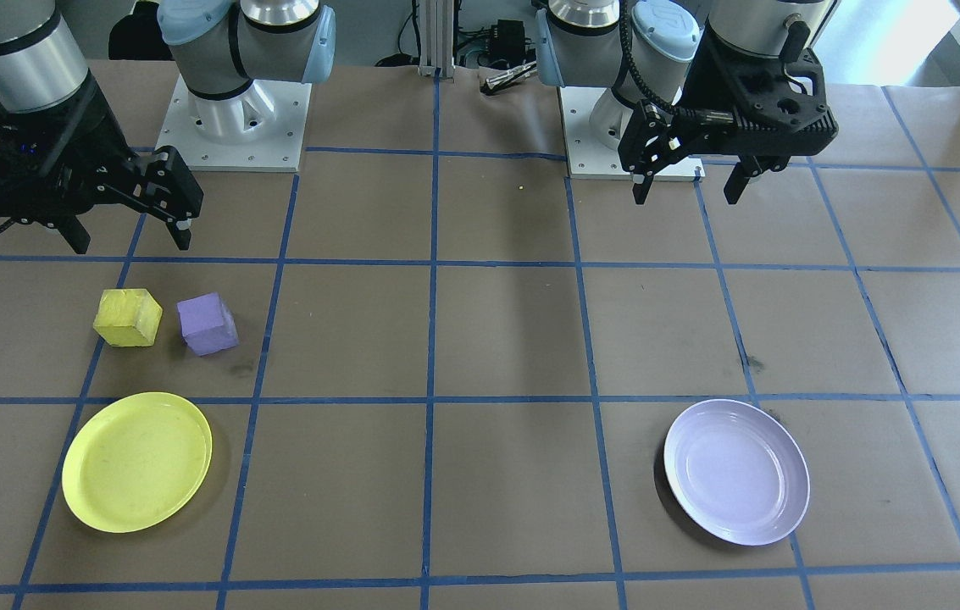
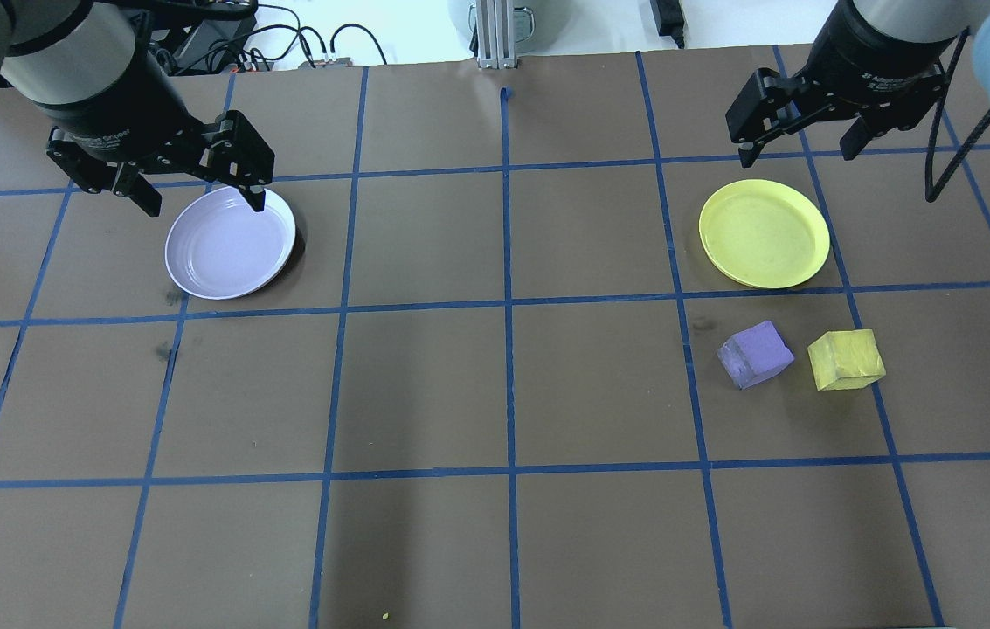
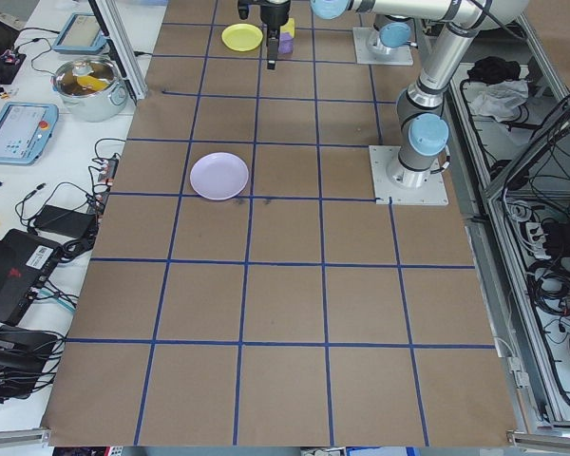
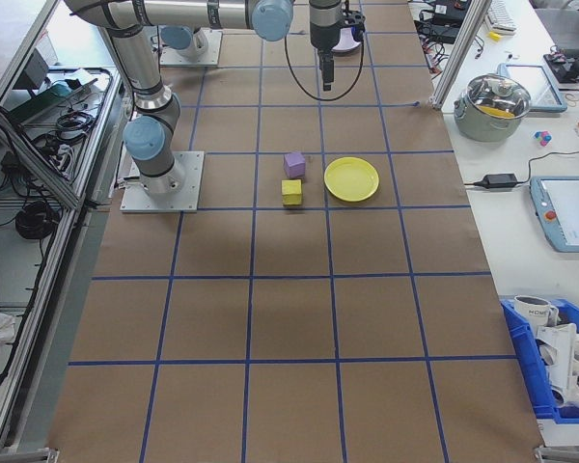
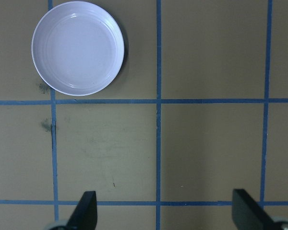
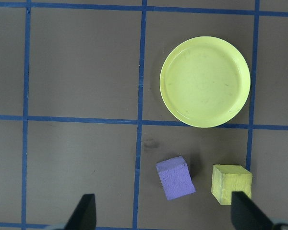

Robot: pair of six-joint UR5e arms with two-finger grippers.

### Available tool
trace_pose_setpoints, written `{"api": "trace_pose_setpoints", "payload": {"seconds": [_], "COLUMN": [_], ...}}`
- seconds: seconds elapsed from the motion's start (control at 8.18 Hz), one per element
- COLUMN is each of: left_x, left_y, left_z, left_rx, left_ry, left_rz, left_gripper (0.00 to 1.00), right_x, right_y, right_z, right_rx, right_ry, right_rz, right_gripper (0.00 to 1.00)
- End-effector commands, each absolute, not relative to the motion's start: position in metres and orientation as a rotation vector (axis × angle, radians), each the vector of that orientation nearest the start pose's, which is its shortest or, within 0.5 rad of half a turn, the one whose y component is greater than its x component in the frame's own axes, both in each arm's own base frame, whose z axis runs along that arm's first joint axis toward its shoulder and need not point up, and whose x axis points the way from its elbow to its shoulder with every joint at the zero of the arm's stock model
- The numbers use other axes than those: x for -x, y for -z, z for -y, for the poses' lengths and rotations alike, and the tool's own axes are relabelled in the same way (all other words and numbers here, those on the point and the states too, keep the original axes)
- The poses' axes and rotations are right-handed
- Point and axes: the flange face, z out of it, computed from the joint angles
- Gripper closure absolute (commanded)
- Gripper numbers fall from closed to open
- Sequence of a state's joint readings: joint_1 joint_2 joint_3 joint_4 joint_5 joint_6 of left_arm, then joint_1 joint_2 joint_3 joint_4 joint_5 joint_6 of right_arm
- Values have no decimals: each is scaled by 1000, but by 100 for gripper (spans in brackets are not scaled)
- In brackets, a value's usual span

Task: Sort blocks by color into plates

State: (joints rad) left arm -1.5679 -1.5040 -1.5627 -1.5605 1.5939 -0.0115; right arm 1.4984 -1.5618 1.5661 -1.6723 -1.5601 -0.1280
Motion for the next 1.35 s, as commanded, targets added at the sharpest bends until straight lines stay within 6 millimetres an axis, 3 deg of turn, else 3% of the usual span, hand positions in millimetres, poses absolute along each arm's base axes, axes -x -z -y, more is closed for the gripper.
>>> {"api": "trace_pose_setpoints", "payload": {"seconds": [0.0, 0.12, 0.24, 0.49, 0.61, 0.73, 0.86, 0.98, 1.22], "left_x": [130, 130, 130, 127, 126, 126, 126, 126, 126], "left_y": [-526, -528, -527, -522, -519, -517, -517, -517, -518], "left_z": [471, 468, 468, 469, 472, 476, 478, 478, 478], "left_rx": [23, 23, 23, 30, 30, 30, 30, 28, 28], "left_ry": [136, 144, 139, 124, 117, 134, 143, 148, 153], "left_rz": [-3116, -3116, -3116, -3117, -3118, -3117, -3117, -3116, -3118], "left_gripper": [0, 0, 0, 0, 0, 0, 0, 0, 0], "right_x": [-79, -60, -28, 49, 90, 94, 85, 77, 71], "right_y": [-469, -446, -433, -406, -381, -337, -290, -261, -244], "right_z": [532, 548, 559, 561, 552, 538, 515, 497, 485], "right_rx": [39, -2, -76, -3, -69, -65, -58, -46, -36], "right_ry": [57, 3, -11, -33, -46, -9, 56, 26, -41], "right_rz": [-3142, -3140, -3136, -3136, -3127, -3138, -3157, -3150, -3130], "right_gripper": [0, 0, 0, 0, 0, 0, 0, 0, 0]}}
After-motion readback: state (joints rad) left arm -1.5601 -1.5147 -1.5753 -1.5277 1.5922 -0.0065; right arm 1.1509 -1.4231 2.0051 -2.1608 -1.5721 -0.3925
